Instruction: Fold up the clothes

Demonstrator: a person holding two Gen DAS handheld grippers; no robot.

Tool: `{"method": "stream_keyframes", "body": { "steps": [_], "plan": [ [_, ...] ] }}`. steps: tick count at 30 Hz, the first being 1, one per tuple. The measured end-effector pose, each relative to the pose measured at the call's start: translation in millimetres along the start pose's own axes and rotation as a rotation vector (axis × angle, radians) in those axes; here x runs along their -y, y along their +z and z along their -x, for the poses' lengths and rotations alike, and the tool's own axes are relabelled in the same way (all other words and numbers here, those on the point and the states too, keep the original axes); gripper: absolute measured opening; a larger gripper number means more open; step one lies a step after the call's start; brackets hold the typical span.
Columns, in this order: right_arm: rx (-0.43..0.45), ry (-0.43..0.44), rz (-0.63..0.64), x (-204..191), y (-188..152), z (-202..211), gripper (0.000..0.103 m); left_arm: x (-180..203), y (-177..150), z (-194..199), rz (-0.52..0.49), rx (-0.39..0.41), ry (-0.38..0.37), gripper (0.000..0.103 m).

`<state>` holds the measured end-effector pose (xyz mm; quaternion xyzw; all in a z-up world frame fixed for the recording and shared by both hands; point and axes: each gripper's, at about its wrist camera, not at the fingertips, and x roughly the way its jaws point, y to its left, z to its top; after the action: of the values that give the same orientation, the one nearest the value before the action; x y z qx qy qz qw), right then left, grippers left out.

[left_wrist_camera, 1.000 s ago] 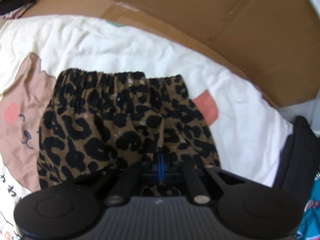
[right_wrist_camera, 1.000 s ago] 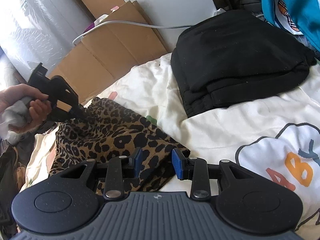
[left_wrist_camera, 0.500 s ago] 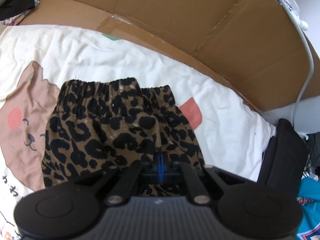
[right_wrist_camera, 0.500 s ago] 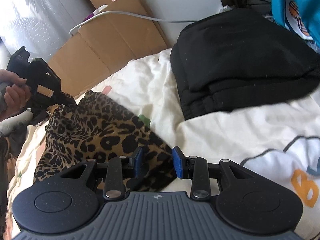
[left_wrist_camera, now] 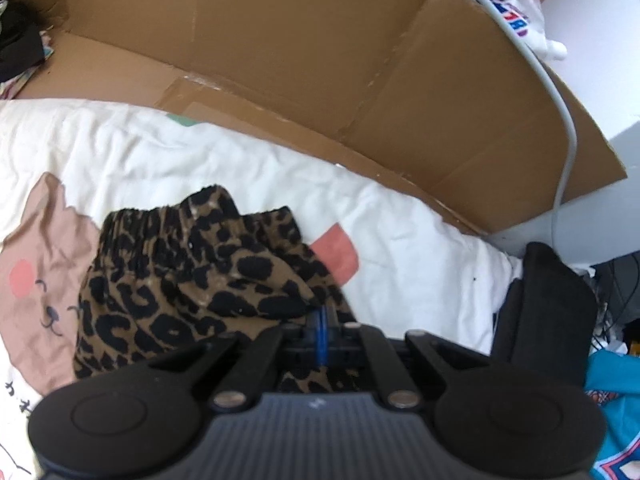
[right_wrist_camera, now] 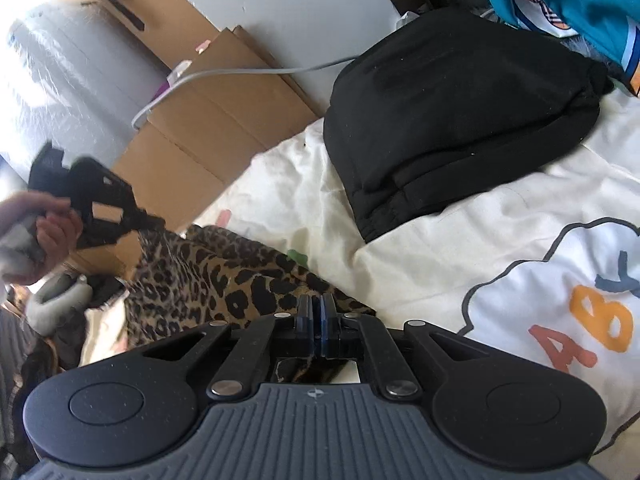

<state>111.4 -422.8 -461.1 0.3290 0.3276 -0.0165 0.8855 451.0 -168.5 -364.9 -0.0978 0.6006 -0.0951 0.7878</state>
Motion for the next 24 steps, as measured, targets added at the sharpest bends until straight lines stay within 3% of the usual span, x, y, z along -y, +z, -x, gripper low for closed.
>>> {"method": "stream_keyframes", "body": {
  "steps": [14,24],
  "plan": [
    [-0.046,-0.057,0.006,11,7,-14,0.001,14,2,-52,-0.009,-0.006,-0.023,0.0],
    [-0.061,-0.148,0.004,17,11,-19,0.0,5,-2,-81,-0.001,-0.011,-0.044,0.0]
  ]
}}
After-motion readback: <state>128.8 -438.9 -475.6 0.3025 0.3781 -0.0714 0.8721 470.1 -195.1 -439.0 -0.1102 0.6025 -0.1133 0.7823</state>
